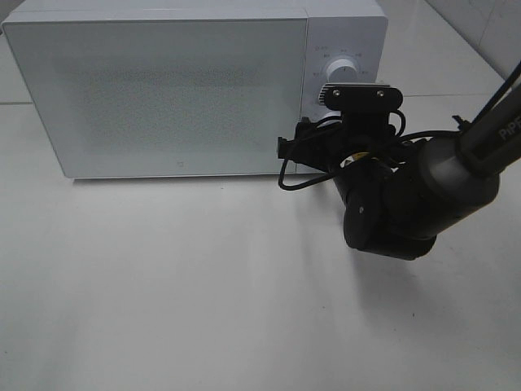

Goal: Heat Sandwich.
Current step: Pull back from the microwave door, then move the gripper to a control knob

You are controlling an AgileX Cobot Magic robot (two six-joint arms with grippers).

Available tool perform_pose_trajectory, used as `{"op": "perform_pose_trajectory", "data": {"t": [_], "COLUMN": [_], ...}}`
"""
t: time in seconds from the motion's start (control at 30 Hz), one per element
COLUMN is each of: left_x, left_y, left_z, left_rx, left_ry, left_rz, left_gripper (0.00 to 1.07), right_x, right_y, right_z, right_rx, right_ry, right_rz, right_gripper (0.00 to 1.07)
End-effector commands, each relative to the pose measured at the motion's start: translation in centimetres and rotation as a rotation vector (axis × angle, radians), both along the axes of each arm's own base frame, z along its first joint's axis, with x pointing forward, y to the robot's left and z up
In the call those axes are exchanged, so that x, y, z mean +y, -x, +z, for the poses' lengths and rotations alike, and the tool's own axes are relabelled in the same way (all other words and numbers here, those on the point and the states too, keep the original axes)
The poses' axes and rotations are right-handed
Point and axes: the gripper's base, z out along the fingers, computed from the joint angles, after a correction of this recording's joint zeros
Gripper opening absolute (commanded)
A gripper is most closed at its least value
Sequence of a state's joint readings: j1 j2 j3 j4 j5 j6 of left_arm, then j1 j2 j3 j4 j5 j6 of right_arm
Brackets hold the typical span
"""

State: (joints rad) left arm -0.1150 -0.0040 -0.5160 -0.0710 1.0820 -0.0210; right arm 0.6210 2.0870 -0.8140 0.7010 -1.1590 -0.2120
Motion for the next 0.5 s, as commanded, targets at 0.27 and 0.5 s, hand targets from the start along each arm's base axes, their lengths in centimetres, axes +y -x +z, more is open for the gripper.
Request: {"op": "perform_pose_trajectory", "data": {"t": [0.27,0.5], "left_x": [-0.04,-0.04], "left_y": [0.22,0.22], "left_z": [0.04,0.04], "left_rx": [-0.026,-0.026], "left_ry": [0.007,0.007], "left_rz": [-0.004,-0.004], "left_gripper": [0.98,0.98], "right_x": [0.05,-0.01], "right_y": [-0.25,-0.25], "right_z": [0.32,0.33], "right_rx": [-0.018,-0.019], "right_ry": [-0.026,-0.028], "right_rz": [-0.013,-0.020], "right_gripper": [0.16,0.13]}}
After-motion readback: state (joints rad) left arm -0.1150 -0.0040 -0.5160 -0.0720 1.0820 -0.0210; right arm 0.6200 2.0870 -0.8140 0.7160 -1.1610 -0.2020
